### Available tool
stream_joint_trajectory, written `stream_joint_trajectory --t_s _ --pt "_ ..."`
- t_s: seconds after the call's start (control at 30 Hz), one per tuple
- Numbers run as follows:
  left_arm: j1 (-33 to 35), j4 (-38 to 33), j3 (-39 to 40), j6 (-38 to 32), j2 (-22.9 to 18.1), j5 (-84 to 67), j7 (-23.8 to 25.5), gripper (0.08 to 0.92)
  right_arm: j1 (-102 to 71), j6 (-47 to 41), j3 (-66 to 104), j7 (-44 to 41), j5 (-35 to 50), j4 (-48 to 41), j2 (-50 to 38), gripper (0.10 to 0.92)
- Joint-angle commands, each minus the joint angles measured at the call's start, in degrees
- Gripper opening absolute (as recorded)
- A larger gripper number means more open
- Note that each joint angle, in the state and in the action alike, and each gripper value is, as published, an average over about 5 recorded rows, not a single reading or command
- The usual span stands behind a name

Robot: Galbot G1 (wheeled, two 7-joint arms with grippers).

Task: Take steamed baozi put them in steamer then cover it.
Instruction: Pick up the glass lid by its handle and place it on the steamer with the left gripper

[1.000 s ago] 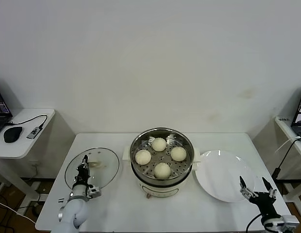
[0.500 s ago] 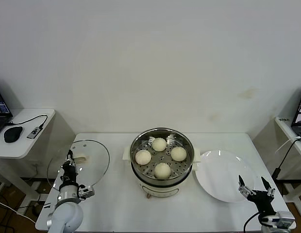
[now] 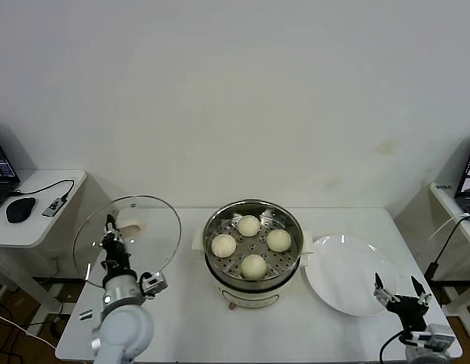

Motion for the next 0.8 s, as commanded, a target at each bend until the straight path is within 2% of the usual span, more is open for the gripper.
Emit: stream_joint_trajectory --t_s 0.03,0.2,0.37,0.6,0.8 --pt "-7.69 0.64 10.4 4.79 -5.08 8.95 6.16 0.142 0.97 -0.61 0.2 0.8 -2.43 -1.37 1.48 0.823" --pt "-12.94 3.91 13.29 5.62 -9.62 11.58 8.72 0.142 1.13 -0.44 0.76 0.81 -2.86 -2.32 1.78 0.823" --pt "-15.26 7.28 16.72 5.72 -12.8 12.0 9.6 0.142 1.51 -0.34 0.91 0.81 -2.99 -2.85 1.96 0.823" --pt "-16.75 9.72 22.81 5.8 -15.2 11.87 11.19 0.142 2.07 -0.3 0.97 0.83 -3.34 -3.76 1.97 0.823" --pt "-17.51 11.41 27.59 5.79 -14.94 10.47 8.57 0.142 2.24 -0.25 0.93 0.82 -3.56 -3.93 2.24 0.823"
